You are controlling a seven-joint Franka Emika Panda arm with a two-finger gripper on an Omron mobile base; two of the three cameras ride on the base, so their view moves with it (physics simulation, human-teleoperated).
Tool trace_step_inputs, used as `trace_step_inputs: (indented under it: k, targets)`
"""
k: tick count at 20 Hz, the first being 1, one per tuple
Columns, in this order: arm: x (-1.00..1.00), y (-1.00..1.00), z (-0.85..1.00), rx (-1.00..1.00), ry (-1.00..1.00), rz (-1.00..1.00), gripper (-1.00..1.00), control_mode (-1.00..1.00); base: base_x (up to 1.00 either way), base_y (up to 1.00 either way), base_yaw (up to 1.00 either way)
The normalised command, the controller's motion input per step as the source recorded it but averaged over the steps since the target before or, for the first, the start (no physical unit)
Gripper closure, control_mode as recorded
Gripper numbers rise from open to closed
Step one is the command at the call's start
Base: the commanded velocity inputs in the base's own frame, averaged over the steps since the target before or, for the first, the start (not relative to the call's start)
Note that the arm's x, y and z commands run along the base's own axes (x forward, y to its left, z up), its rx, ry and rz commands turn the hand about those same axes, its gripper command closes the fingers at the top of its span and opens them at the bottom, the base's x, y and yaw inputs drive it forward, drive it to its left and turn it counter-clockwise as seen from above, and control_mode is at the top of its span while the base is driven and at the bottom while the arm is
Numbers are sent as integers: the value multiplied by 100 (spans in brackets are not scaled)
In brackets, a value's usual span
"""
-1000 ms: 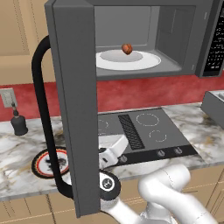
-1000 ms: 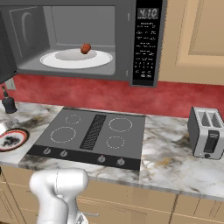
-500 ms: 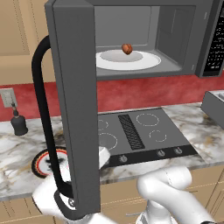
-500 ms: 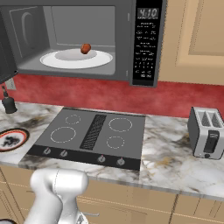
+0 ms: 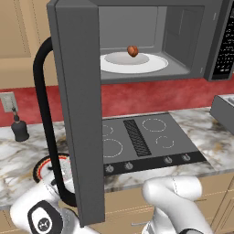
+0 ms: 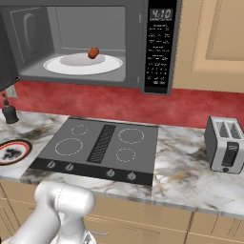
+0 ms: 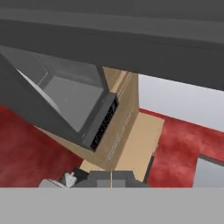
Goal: Pick the sweet potato from the counter and place it in the microwave. Then turn on the microwave.
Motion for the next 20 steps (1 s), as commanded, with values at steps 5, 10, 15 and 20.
trace_step_inputs:
  k: [5, 10, 15, 20]
  targets:
    - [-29, 30, 14, -19, -26, -14, 100, -100, 0, 0, 0]
    - [-17, 27, 23, -16, -19, -10, 100, -100, 0, 0, 0]
    - [0, 21, 37, -9, -8, -7, 100, -100, 0, 0, 0]
    - [0, 26, 27, -3, -3, -4, 100, -100, 0, 0, 0]
